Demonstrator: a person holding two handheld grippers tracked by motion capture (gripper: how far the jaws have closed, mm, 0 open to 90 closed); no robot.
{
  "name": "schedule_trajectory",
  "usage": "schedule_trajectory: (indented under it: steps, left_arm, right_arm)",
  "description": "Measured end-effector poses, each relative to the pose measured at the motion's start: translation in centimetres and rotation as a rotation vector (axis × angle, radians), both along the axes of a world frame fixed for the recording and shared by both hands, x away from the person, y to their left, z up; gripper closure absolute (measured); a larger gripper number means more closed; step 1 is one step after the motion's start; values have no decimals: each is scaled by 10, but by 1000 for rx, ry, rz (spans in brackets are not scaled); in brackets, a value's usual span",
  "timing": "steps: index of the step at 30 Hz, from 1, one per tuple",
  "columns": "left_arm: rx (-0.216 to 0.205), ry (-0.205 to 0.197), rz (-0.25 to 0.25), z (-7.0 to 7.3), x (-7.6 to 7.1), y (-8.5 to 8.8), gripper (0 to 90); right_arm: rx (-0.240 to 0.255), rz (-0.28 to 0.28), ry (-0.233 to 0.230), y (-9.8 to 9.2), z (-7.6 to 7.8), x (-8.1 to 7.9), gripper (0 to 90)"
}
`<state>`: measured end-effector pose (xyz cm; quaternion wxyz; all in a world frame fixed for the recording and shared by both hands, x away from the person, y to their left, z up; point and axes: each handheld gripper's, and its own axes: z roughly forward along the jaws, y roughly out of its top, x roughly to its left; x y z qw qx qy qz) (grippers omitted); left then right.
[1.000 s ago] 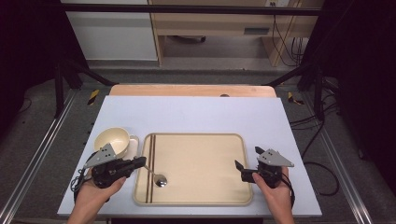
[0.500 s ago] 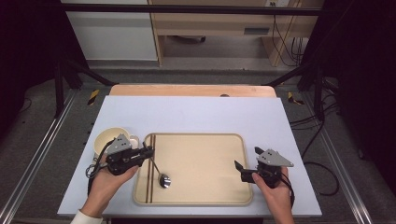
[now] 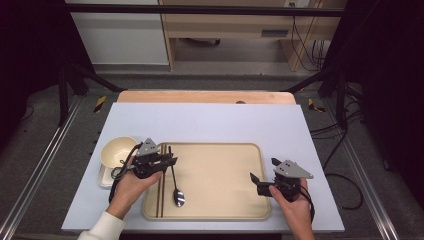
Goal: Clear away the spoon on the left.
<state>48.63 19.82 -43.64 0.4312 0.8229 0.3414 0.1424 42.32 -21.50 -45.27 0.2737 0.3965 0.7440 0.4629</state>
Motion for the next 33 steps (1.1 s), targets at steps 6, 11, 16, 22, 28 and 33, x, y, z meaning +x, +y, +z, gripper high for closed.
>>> schedule_trajectory:
  steps: [6,11,16,22,28,33]
  left_arm:
    - [43,0,20,-6,4,-4,687]
    - [59,-6,43,-7,4,-4,632]
    - [52,-20,63,-7,2,-1,564]
    - [36,-51,72,-4,-4,5,513]
    - [39,-99,88,1,-10,9,431]
    - [40,-145,101,7,-14,13,355]
  right_arm:
    - [2,5,3,1,0,0,95]
    - [4,6,4,0,-1,1,94]
    - [3,10,5,0,-1,1,90]
    - [4,6,7,0,-1,1,86]
    - [-3,7,3,0,-1,1,82]
    - [-5,3,1,-1,-1,1,82]
